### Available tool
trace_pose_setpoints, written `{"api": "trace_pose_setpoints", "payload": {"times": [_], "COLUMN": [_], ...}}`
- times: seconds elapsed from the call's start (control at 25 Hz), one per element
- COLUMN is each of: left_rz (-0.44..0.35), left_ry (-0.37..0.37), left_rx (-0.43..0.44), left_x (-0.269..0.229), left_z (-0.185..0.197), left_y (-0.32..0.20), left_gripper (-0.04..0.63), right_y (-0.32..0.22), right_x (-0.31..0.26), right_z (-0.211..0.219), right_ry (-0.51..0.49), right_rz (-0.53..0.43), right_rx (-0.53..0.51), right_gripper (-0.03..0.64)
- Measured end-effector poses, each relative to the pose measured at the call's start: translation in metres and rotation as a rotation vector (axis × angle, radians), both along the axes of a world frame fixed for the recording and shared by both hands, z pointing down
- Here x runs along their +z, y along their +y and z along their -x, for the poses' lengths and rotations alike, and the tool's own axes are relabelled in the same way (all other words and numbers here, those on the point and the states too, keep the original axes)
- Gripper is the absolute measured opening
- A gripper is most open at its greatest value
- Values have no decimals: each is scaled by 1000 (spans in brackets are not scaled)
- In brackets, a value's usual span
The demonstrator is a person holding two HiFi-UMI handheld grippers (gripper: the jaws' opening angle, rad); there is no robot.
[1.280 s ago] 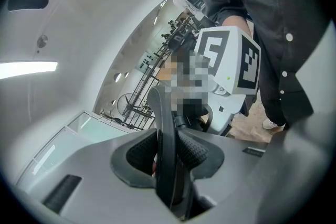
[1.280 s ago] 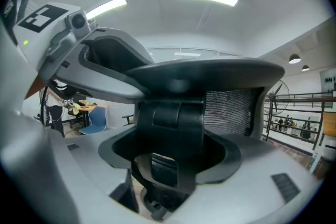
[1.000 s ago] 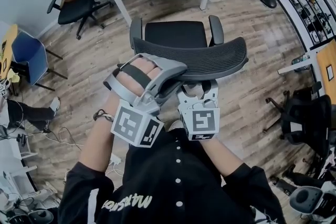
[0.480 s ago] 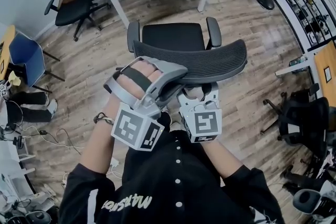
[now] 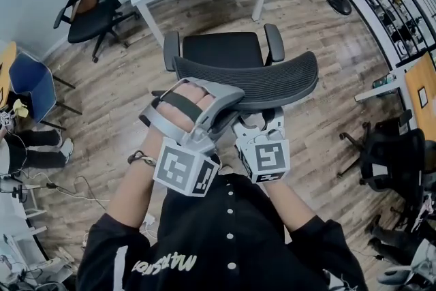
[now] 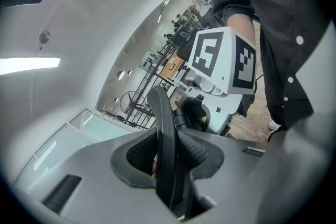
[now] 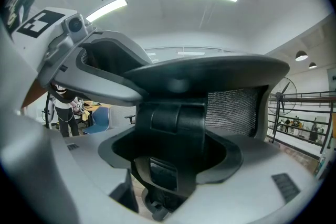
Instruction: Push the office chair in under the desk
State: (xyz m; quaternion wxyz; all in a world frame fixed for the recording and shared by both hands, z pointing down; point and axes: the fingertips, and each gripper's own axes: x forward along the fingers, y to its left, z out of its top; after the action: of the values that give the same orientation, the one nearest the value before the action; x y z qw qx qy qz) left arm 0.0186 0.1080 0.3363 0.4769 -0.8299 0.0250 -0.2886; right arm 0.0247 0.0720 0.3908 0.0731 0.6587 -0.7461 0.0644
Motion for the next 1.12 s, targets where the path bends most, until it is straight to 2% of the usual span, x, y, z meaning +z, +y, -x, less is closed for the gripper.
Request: {"api": "trace_pose_setpoints", "payload": {"times": [0.68,0.92,1.12], "left_rz": [6,29,33], "left_ry": [-6,-20,-24], "left_rx": [4,11,3], "left_x": [2,1,1], "left_z": [-34,-43,-54], "left_y": [-42,-51,-53], "left_gripper": [118,118,118], "right_y": [-43,-52,-54], "right_x": [0,0,-1], "right_z": [-32,-46,-56], "right_ry": [-8,28,12], "right_rz": [-13,13,18], "right_rx": [-14,-2,-10], "right_gripper": [327,327,328]}}
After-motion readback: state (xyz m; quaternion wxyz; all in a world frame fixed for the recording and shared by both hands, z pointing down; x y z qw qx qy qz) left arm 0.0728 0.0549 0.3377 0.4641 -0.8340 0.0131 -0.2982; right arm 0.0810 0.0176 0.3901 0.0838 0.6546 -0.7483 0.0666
